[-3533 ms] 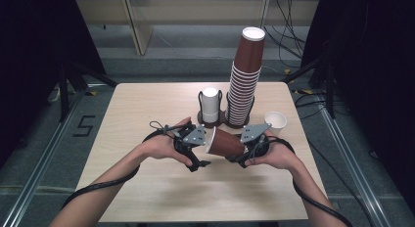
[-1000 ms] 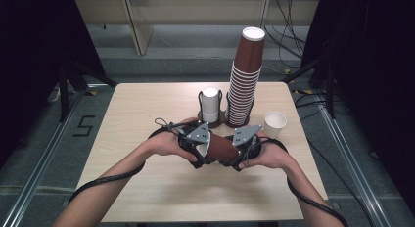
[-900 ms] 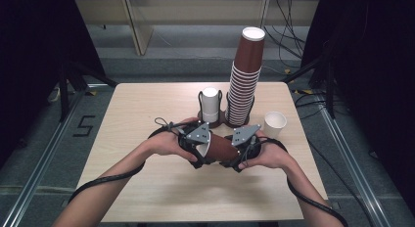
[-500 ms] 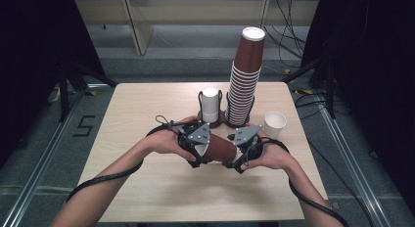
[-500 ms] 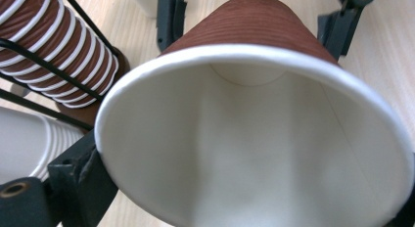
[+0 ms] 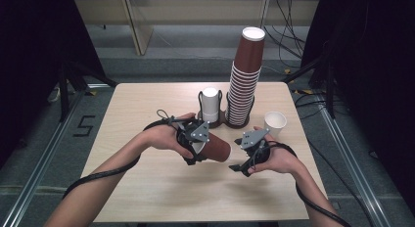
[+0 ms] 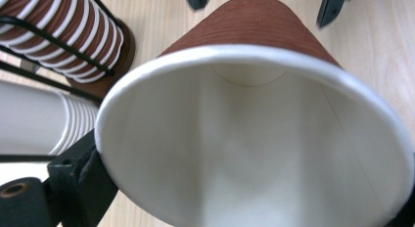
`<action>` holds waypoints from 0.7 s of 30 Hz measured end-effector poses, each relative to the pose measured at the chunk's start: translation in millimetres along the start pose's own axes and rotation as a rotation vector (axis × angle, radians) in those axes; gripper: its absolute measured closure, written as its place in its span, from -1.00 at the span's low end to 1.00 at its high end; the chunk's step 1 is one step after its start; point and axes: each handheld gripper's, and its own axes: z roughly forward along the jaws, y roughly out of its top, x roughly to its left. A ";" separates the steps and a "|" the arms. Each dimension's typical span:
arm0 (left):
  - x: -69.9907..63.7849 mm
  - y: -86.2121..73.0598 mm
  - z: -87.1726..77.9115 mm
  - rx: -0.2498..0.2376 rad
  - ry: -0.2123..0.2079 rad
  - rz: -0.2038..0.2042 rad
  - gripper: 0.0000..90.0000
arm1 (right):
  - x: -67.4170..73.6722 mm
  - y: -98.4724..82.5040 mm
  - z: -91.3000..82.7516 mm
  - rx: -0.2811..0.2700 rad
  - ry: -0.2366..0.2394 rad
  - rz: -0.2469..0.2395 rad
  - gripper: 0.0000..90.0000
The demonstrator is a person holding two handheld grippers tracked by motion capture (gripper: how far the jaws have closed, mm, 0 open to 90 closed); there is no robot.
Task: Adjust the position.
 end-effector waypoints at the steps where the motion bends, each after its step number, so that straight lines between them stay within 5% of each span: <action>1: 0.3 0.4 -0.4 0.008 -0.004 -0.005 -0.87 | -0.2 -0.8 -0.7 0.003 0.000 0.003 -0.84; 21: 2.2 8.3 -7.7 0.216 -0.047 0.048 -0.87 | 7.6 -11.0 -2.7 -0.007 -0.019 0.042 -0.81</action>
